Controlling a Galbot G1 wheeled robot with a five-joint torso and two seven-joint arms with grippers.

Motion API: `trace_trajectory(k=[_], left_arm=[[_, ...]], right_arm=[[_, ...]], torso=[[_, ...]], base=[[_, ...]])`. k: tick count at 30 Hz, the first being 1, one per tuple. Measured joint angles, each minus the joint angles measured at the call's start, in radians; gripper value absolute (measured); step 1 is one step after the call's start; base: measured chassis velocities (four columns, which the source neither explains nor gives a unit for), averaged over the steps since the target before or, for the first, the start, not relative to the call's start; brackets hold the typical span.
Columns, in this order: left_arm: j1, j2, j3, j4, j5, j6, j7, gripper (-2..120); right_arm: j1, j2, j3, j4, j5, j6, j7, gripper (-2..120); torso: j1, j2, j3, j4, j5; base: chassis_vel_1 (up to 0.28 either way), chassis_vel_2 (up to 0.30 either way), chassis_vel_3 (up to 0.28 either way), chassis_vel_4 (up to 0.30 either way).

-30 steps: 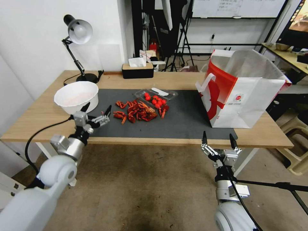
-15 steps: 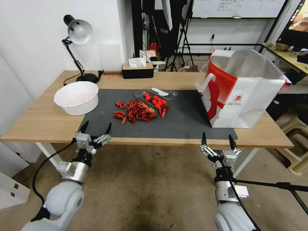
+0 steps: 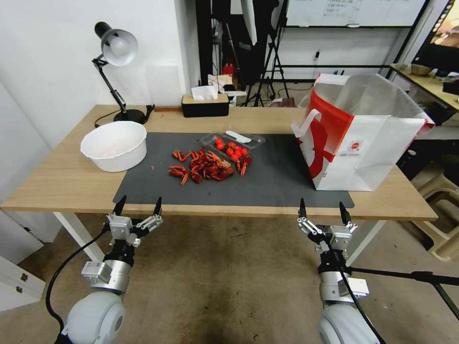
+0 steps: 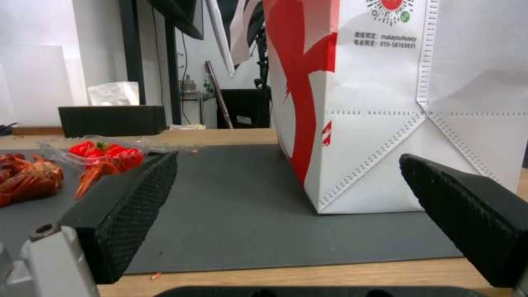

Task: Pick up the trash from the table and place it into the takeout bag.

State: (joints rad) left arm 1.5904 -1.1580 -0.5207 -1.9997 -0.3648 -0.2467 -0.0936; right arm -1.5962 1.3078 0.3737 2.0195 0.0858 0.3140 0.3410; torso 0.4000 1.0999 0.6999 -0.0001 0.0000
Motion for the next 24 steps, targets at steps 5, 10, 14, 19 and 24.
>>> trace_trajectory(k=[5,10,14,19,24], left_arm=[[0.007,-0.005,0.0,0.0,0.007,-0.005,0.0,100],[0.009,-0.006,-0.002,-0.001,0.01,-0.01,0.001,100],[0.009,-0.008,-0.005,0.003,0.013,-0.017,0.002,100],[0.011,-0.011,-0.007,0.005,0.016,-0.026,0.003,100],[0.012,-0.012,-0.008,0.006,0.017,-0.028,0.004,100]], right_arm=[[-0.005,0.003,-0.003,-0.001,-0.006,0.003,-0.002,100],[-0.011,0.006,-0.004,-0.004,-0.013,0.004,-0.008,100],[-0.015,0.008,-0.005,-0.007,-0.017,0.008,-0.017,100],[-0.016,0.012,-0.005,-0.014,-0.02,0.014,-0.021,100],[-0.016,0.012,-0.004,-0.016,-0.021,0.015,-0.022,100]], torso=[[0.0,0.0,0.0,0.0001,0.0],[0.0,0.0,0.0,0.0001,0.0],[0.0,0.0,0.0,0.0,-0.0001],[0.0,0.0,0.0,0.0001,-0.0001],[0.0,0.0,0.0,0.0,0.0]], base=[[0.0,0.0,0.0,0.0],[0.0,0.0,0.0,0.0],[0.0,0.0,0.0,0.0],[0.0,0.0,0.0,0.0],[0.0,0.0,0.0,0.0]])
